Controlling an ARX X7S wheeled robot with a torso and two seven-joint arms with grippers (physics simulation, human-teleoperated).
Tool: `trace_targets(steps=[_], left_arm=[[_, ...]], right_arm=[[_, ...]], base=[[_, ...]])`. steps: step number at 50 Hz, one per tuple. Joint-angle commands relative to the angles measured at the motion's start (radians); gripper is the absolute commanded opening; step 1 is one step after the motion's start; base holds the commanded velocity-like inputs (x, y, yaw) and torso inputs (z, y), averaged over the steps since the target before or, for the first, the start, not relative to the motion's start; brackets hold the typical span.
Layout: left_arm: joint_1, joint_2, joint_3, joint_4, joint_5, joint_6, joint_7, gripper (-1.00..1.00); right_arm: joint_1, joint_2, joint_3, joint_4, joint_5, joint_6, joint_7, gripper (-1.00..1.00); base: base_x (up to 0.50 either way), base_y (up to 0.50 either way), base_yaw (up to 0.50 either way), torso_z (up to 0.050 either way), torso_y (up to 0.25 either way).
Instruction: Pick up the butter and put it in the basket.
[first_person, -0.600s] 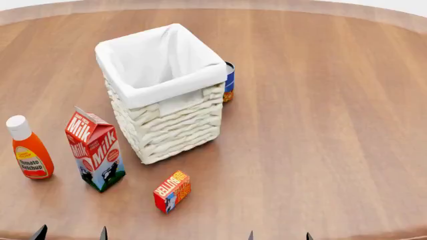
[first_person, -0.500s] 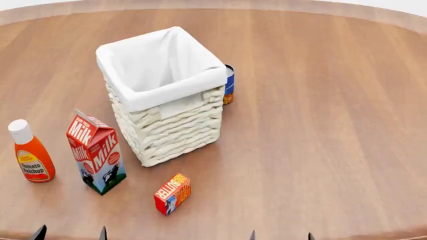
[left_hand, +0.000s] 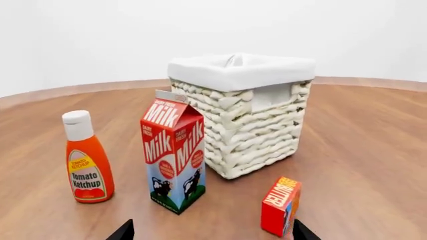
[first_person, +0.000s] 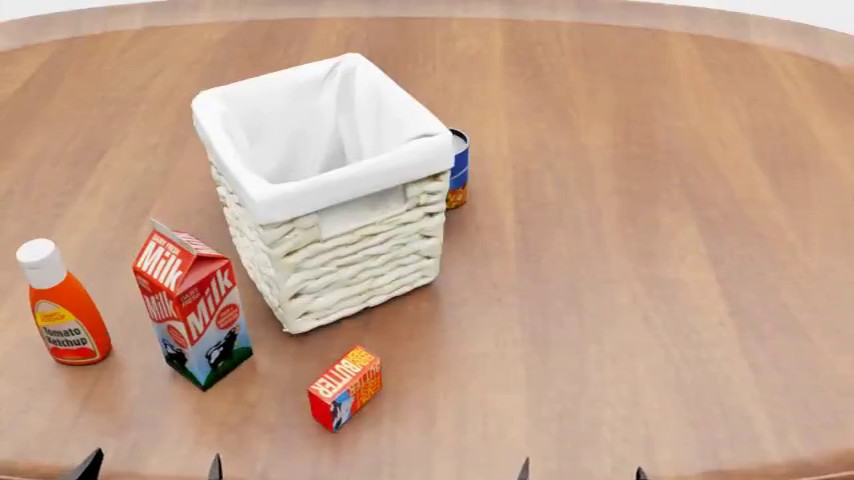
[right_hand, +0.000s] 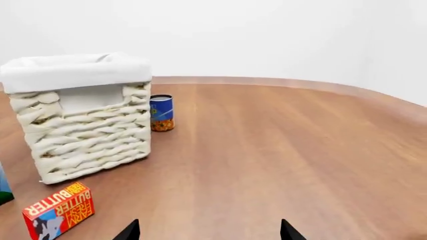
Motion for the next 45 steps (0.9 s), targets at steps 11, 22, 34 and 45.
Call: trace_targets(steps=[11,22,34,45], left_arm=[[0.032,-0.042,0.058,0.328,0.031,-0.086,-0.050,1.00],[0.051,-0.071,0.081,0.714,0.044,-0.294,-0.061,1.00],[0.042,-0.089,0.096,0.894,0.042,-0.420,-0.068,1.00],[0.042,-0.099,0.110,0.896,0.039,-0.422,-0.078,1.00]], right_arm=[[-0.025,0.042,0.015,-0.376,0.076,0.139,0.078,1.00],[0.006,0.083,0.004,-0.708,0.076,0.348,0.133,1.00],[0.024,0.114,0.005,-0.806,0.076,0.436,0.154,1.00],[0.024,0.130,-0.014,-0.808,0.069,0.439,0.159,1.00]], base=[[0.00,0.00,0.00,0.000,0.000],[0.00,0.00,0.00,0.000,0.000],[0.00,0.00,0.00,0.000,0.000],[0.00,0.36,0.00,0.000,0.000]])
